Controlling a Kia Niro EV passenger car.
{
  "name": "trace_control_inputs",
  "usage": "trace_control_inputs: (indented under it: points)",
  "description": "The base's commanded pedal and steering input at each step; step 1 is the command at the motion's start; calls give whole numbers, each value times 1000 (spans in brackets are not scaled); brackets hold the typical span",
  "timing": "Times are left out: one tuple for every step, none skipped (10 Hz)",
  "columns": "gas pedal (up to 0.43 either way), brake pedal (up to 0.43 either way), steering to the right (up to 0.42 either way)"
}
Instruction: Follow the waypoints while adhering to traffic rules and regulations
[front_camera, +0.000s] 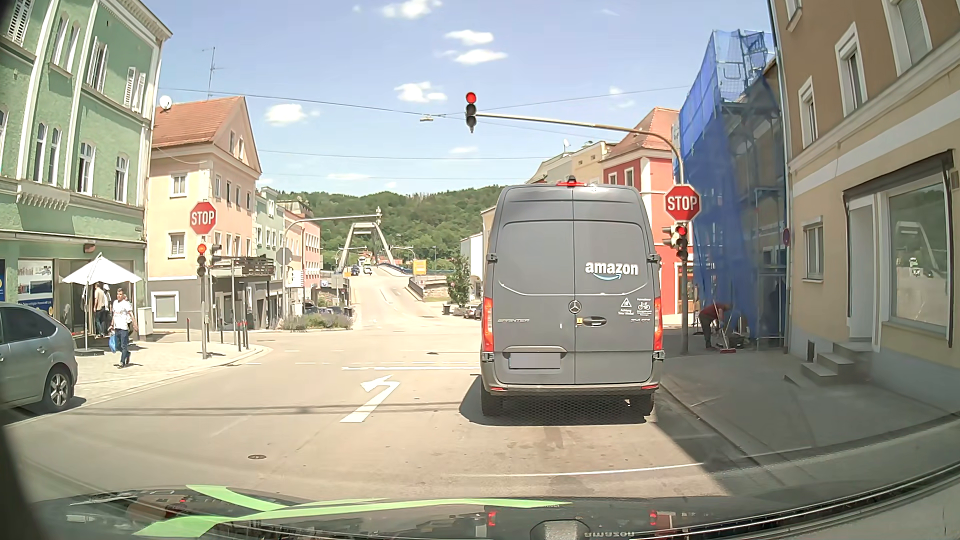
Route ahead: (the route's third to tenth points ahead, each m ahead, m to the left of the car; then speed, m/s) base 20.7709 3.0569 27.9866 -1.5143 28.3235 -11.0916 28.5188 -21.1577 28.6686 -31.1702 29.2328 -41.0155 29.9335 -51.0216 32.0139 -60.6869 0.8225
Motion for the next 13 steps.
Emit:
trace_control_inputs:
  points:
    - [0,220,35]
    - [0,213,35]
    - [0,213,35]
    - [0,207,34]
    - [0,213,34]
    - [0,213,33]
    - [0,213,33]
    - [0,213,33]
    - [0,213,33]
    - [0,213,33]
    - [0,213,33]
    - [0,213,33]
    - [0,213,33]
